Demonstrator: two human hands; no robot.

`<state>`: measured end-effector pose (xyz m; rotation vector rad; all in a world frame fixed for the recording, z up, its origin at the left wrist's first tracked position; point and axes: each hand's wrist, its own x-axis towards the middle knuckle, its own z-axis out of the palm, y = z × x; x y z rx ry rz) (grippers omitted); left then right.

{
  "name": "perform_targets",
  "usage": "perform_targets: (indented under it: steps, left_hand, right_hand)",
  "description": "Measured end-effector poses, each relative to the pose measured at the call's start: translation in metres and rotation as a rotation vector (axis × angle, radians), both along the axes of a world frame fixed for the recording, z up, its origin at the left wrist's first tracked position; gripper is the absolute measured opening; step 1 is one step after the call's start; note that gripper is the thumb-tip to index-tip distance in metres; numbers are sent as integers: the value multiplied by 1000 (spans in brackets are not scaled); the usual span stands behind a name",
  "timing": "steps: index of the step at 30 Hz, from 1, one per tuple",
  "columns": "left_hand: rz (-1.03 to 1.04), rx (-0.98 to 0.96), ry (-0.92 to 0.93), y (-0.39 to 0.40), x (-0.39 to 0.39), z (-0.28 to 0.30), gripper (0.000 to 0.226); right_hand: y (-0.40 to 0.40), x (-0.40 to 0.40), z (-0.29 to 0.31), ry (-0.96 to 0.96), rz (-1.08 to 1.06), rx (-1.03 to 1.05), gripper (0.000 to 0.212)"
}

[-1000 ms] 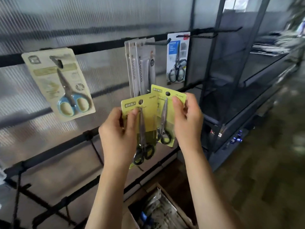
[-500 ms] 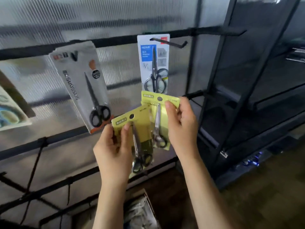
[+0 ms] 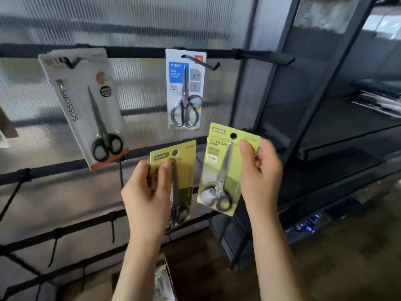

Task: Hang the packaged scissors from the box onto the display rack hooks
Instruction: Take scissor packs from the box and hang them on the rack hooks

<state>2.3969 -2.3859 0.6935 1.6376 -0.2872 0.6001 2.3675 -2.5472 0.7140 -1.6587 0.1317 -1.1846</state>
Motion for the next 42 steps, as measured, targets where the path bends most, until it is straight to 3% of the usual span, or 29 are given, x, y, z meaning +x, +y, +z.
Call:
perform_targets:
  steps: [6, 14, 18, 24, 30, 35, 42]
  left_hand:
    - [23, -35, -20, -44, 0, 23, 30]
    - [60, -107, -114, -133, 16, 54, 16]
    - [93, -118, -133, -160, 16, 62, 16]
    - [150, -72, -172, -181, 17, 66, 13]
    - [208, -49, -194, -196, 23, 67, 14]
    - [237, -21, -216, -204, 29, 68, 10]
    - [281, -14, -233, -198, 35, 67, 14]
  right_hand:
    - [-50, 16, 32, -83, 49, 163, 12]
    - [-139, 53, 89, -122, 226, 103, 11]
    - [-162, 78, 98, -89, 280, 85, 21]
    - [-179, 91, 98, -78, 284, 101, 7]
    - [-190, 111, 91, 6, 340, 23, 25]
    - [-189, 140, 90, 44, 365, -3, 14]
    - [-190, 197, 95, 137, 335, -77, 19]
